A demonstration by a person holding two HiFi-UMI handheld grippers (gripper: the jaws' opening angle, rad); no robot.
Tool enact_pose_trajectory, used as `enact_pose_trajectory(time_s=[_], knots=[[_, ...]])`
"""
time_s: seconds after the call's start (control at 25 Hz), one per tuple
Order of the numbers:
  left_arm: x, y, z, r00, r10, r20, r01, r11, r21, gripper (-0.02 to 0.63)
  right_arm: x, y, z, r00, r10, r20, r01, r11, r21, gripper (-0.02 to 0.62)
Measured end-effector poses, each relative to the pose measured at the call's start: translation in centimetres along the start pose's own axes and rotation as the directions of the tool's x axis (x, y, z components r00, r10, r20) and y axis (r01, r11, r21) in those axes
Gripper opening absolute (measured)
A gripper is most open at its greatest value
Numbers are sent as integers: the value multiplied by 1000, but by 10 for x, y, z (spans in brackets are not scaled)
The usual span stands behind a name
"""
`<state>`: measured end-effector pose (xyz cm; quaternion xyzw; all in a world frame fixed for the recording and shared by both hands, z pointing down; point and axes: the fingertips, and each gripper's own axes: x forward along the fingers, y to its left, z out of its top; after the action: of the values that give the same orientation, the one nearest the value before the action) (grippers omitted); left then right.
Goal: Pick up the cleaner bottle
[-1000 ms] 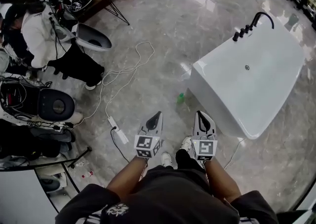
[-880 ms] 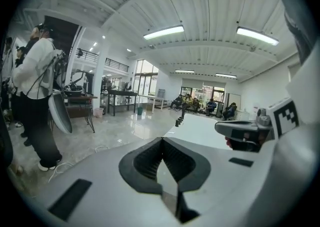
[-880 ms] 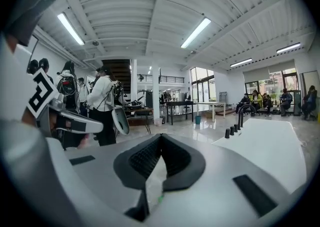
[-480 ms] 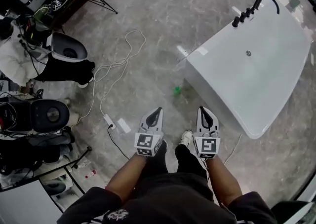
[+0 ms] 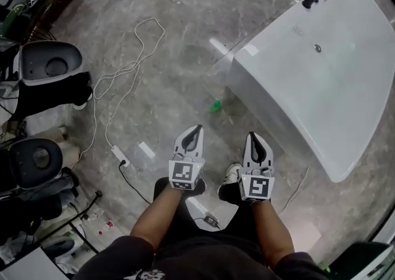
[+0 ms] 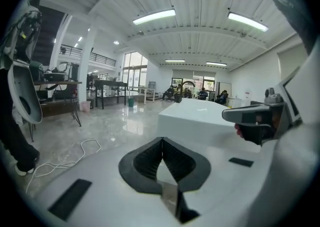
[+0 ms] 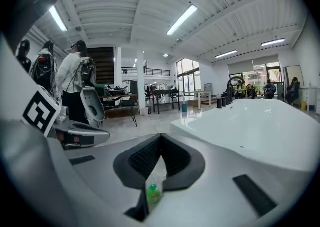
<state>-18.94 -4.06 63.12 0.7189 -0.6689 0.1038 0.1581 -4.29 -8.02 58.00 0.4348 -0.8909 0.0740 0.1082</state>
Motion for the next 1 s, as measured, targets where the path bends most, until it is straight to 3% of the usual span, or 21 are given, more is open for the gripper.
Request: enact_pose_trajectory(time_s=[0.16, 0.28, 0.6, 0.84, 1.0], knots=[[38, 19, -75, 1000, 5, -2, -5, 1000, -24, 6, 34, 2, -81, 1000, -20, -11, 20, 1000, 1, 17], [70, 27, -131, 1000, -4, 16, 4, 1000, 1, 6, 56, -4, -139, 999, -45, -20, 45, 999, 12, 15], [133, 37, -258, 998, -25, 57, 23, 999, 46, 6, 99, -11, -253, 999, -39, 10, 39, 998, -49, 15], [161, 41, -296, 996, -44, 75, 38, 996, 75, 6, 123, -9, -278, 997, -28, 69, 34, 995, -97, 15], [163, 40, -304, 996, -62, 63, 57, 996, 75, 8, 125, -8, -273, 996, -47, 79, 51, 997, -50, 15]])
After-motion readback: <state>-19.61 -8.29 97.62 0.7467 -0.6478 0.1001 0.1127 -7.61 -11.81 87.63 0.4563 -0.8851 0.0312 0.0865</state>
